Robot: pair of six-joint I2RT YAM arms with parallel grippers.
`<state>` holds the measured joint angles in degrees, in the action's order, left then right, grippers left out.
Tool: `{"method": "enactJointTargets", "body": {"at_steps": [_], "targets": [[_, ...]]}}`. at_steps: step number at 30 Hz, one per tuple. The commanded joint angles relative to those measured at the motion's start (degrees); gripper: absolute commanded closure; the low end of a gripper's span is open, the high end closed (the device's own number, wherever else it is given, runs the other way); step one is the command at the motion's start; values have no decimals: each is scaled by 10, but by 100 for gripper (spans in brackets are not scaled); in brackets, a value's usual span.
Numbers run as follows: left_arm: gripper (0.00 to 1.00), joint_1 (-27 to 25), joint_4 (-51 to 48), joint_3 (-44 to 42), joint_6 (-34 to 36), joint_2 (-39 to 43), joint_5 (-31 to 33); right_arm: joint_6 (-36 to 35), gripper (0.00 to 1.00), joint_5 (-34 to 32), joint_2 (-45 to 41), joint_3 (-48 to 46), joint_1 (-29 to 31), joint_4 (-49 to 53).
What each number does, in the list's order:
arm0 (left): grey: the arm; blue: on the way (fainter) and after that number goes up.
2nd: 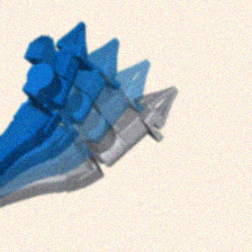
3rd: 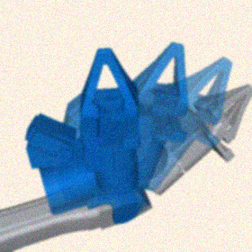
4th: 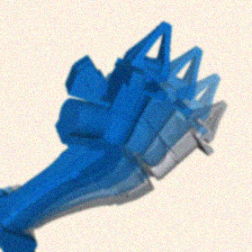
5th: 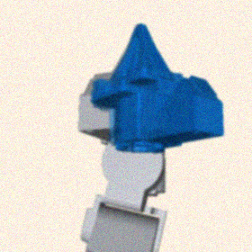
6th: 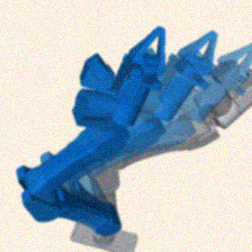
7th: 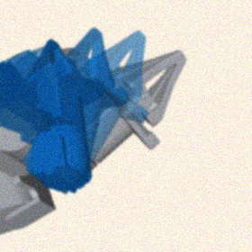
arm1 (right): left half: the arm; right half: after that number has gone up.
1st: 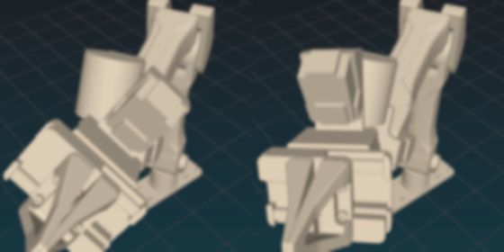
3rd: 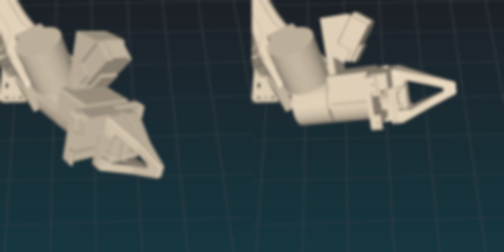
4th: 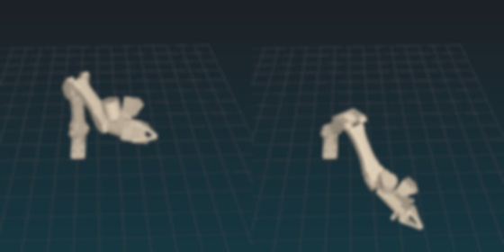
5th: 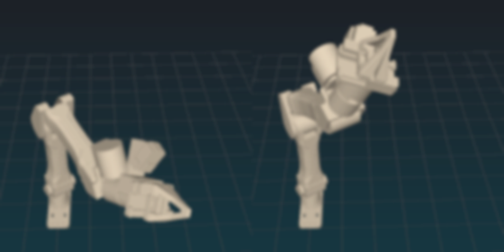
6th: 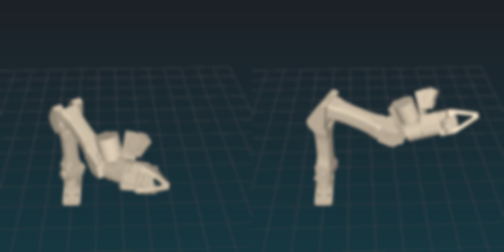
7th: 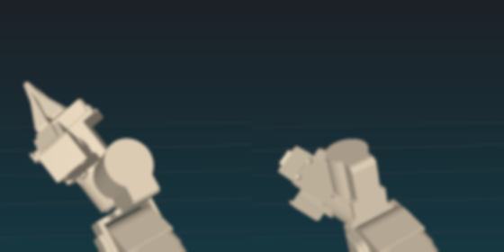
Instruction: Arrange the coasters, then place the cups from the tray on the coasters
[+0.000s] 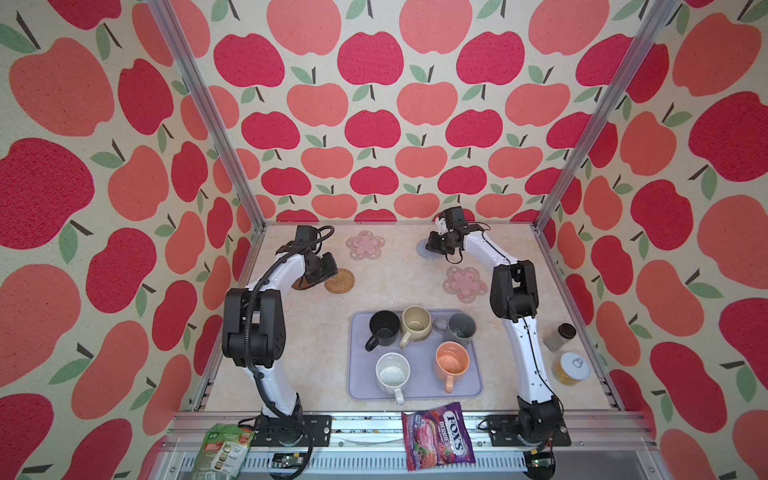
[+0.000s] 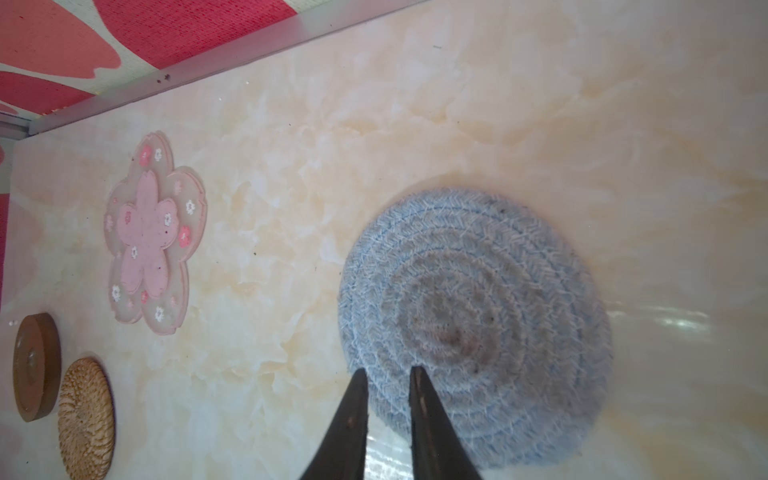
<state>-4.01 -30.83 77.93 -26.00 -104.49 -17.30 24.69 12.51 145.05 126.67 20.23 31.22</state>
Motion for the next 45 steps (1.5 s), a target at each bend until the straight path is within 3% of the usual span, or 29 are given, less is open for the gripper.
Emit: {"method": "enactJointTargets", "body": {"at_steps": [1, 15, 25, 32, 40, 45], "targets": [[67, 0, -12, 7, 1, -5, 9, -13, 78, -12, 21, 25, -2, 31], [67, 1, -13, 10, -1, -21, 15, 5, 79, -18, 114, 160, -6, 86], [67, 1, -8, 29, -4, -48, 3, 11, 78, -34, 119, 160, -21, 81], [67, -2, -3, 27, -7, -56, 1, 17, 77, -9, 119, 156, -28, 68], [67, -5, -3, 29, -7, -58, 0, 5, 65, 37, 80, 118, -22, 11], [67, -6, -2, 27, -5, -46, -2, -13, 63, 40, 39, 96, -14, -3]]}}
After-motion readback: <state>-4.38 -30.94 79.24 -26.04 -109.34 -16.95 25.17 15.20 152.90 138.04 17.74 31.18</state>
